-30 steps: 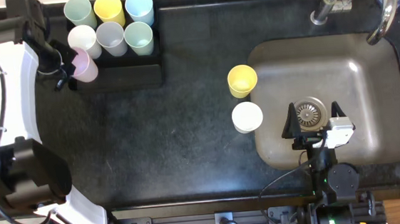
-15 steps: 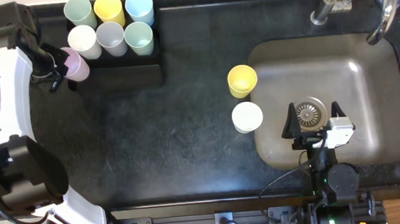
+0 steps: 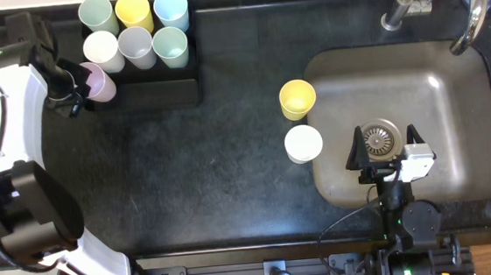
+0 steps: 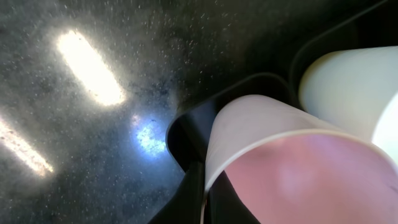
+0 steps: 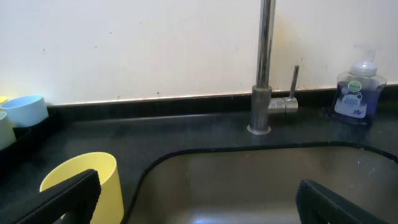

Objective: Store Cups

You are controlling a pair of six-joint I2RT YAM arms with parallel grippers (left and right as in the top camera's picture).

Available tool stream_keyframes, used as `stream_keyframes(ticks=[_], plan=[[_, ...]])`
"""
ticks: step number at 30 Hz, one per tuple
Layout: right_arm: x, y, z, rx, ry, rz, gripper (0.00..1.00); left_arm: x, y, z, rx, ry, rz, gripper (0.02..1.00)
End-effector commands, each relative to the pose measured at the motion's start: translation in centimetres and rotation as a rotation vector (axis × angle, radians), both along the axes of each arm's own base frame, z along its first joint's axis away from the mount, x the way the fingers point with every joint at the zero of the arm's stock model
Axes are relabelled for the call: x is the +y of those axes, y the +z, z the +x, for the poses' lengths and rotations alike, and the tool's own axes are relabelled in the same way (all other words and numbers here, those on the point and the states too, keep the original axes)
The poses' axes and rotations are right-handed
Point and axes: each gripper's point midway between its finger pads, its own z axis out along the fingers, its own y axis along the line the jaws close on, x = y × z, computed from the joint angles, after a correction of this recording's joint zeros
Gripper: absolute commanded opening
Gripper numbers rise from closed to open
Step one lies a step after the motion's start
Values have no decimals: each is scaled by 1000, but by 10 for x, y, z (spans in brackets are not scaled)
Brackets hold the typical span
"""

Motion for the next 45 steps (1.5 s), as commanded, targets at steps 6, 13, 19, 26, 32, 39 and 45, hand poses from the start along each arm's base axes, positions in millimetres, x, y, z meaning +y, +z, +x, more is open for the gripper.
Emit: stream_keyframes(ticks=[6, 13, 19, 26, 32, 39, 45], plan=[[0, -4, 0, 0, 1, 5, 998, -9, -11, -9, 13, 14, -12, 36], [0, -4, 0, 0, 1, 5, 996, -9, -11, -10, 14, 15, -9, 996], [0, -4, 0, 0, 1, 5, 998, -9, -11, -10, 14, 15, -9, 998], [0, -4, 0, 0, 1, 5, 998, -25, 33, 1, -106, -55, 3, 996], [0, -4, 0, 0, 1, 5, 998, -89, 123, 17, -357, -344, -17, 1000], [0, -4, 0, 0, 1, 5, 998, -252, 152, 13, -480, -726, -62, 1000], [0, -4, 0, 0, 1, 5, 998, -379, 106, -14, -426, -867, -164, 1000]])
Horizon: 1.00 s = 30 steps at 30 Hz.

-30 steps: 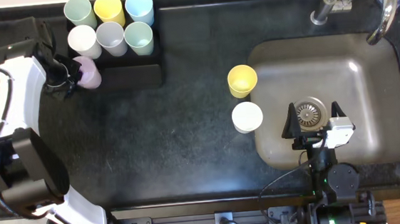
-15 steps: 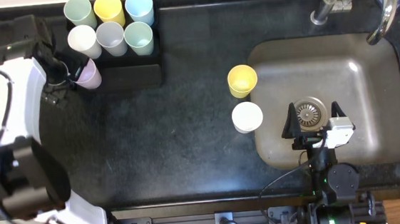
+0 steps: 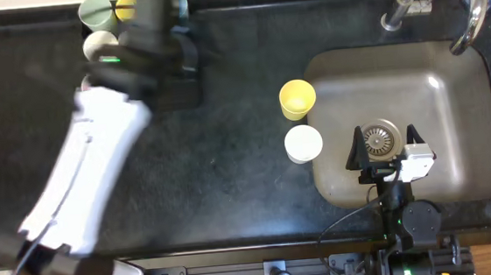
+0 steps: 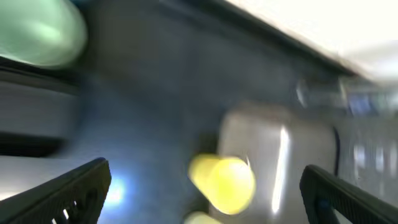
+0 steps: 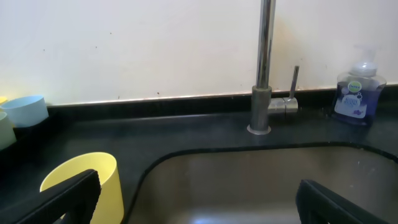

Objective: Store Cups

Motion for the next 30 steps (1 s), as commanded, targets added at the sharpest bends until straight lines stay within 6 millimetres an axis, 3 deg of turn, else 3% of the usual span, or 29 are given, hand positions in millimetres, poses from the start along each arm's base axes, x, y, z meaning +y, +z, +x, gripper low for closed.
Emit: stream_keyframes(ticks=[1, 3, 7, 19, 30], plan=[[0, -4, 0, 1, 2, 5, 998, -69, -51, -25, 123, -69, 7, 1000], [0, -4, 0, 1, 2, 5, 998, -91, -76, -40, 185, -97, 28, 1000], [0, -4, 0, 1, 2, 5, 998, -103, -105, -54, 274, -118, 49, 1000], [0, -4, 0, 1, 2, 5, 998, -89, -148, -55, 372, -83, 132, 1000], [0, -4, 0, 1, 2, 5, 996, -90, -167, -48, 390, -75, 140, 998]])
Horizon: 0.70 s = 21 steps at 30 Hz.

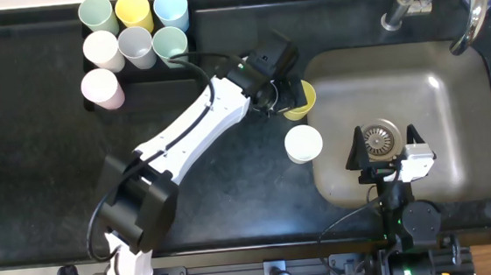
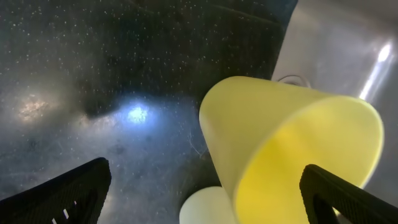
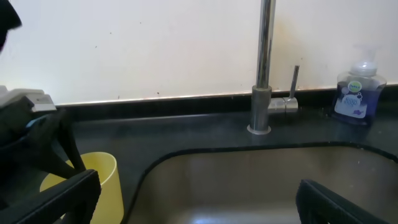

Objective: Store Cups

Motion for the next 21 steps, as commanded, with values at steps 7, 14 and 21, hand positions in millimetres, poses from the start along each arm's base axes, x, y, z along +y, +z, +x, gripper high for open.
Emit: stream_keyframes(ticks=[7, 14, 21], plan=[[0, -4, 0, 0, 1, 5, 998, 0, -6, 10, -12, 23, -4, 148], [0, -4, 0, 0, 1, 5, 996, 15, 31, 40, -103, 84, -1, 36], [0, -4, 0, 0, 1, 5, 998, 115, 95, 68, -172, 298, 71, 36]])
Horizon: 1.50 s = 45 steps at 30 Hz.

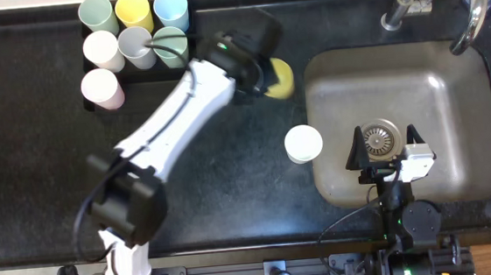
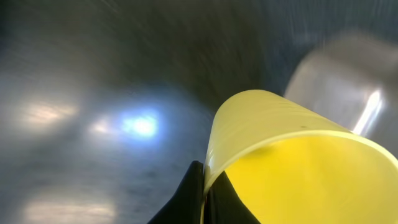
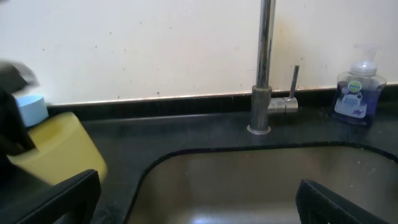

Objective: Store Cups

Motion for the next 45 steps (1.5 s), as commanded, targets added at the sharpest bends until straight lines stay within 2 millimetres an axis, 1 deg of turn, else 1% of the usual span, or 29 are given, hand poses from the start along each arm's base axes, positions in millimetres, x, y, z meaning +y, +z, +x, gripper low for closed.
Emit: stream_keyframes(ticks=[1, 3, 4, 6, 8, 10, 13, 16, 19, 26, 35, 41, 45], plan=[[0, -4, 0, 1, 1, 5, 998, 83, 62, 28, -109, 190, 27, 36], [0, -4, 0, 1, 1, 5, 998, 125, 67, 29, -84, 274, 50, 36], [0, -4, 0, 1, 1, 5, 996, 142, 68, 29, -66, 310, 59, 36], [0, -4, 0, 1, 1, 5, 996, 181, 65, 23, -12, 389, 85, 36], [0, -4, 0, 1, 1, 5, 996, 211, 60, 13, 52, 452, 111, 36], [0, -4, 0, 1, 1, 5, 996, 234, 55, 2, 112, 502, 129, 36], [0, -4, 0, 1, 1, 5, 996, 257, 51, -9, 167, 552, 147, 36], [0, -4, 0, 1, 1, 5, 998, 267, 50, -13, 186, 575, 157, 36], [0, -4, 0, 1, 1, 5, 998, 271, 47, -12, 192, 586, 162, 36], [0, -4, 0, 1, 1, 5, 998, 274, 25, 1, 215, 593, 169, 36], [0, -4, 0, 1, 1, 5, 998, 290, 5, 3, 265, 628, 185, 36], [0, -4, 0, 1, 1, 5, 998, 288, -4, 11, 263, 627, 170, 36], [0, -4, 0, 1, 1, 5, 998, 284, -6, 14, 262, 622, 156, 36]])
